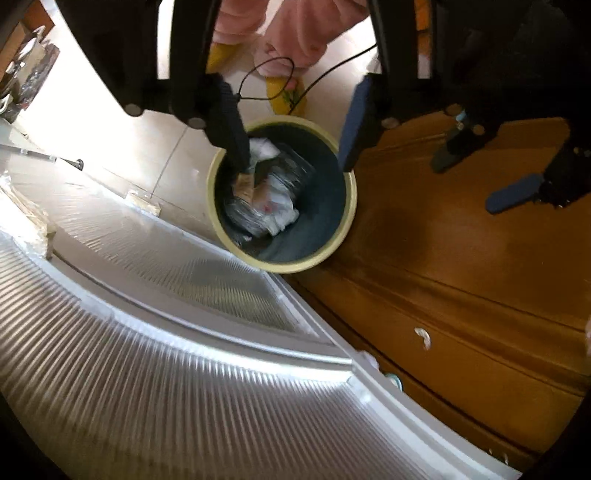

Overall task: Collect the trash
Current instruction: 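Open both tools to drop the clamshell and carton into the bin, then raise both tools back up toward the counter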

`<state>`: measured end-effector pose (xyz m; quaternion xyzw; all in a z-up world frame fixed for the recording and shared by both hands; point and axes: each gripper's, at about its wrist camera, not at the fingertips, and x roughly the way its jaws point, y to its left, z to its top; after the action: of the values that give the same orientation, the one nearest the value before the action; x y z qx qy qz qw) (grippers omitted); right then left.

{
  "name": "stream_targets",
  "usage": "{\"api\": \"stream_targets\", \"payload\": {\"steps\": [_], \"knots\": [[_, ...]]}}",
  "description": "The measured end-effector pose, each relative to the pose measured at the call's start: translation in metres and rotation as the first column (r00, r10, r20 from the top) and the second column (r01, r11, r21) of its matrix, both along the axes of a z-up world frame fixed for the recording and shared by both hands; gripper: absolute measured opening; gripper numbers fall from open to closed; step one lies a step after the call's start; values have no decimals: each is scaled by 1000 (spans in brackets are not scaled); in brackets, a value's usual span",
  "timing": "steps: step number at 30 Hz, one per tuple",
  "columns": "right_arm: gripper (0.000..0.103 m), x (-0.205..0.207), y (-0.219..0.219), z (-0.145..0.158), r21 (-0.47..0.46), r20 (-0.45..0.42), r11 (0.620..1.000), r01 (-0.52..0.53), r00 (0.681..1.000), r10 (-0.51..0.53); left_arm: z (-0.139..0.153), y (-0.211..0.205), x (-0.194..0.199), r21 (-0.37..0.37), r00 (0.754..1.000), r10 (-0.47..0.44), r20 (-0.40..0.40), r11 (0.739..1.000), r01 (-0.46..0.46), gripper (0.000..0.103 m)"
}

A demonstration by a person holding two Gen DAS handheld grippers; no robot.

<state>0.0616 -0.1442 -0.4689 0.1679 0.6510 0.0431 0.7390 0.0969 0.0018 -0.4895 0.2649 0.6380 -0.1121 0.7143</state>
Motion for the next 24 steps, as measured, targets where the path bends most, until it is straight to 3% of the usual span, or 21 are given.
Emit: {"api": "stream_targets", "payload": {"steps": [7,13,18,24], "knots": [[53,-8,-2,27,-24,41,999,25,999,-24,16,4,-1,-61,998,49,33,997,-47,62],[53,-15,-10,65,-34,67,998,52,997,-50,55,4,-7,-102,994,96,53,991,-90,62],[53,-23,-17,99,-36,71,998,44,997,-41,101,1,-16,-146,991,123,59,983,-113,62],[53,-37,-26,160,-26,102,999,41,994,-38,170,-5,-35,-192,991,96,92,978,-77,62]]}}
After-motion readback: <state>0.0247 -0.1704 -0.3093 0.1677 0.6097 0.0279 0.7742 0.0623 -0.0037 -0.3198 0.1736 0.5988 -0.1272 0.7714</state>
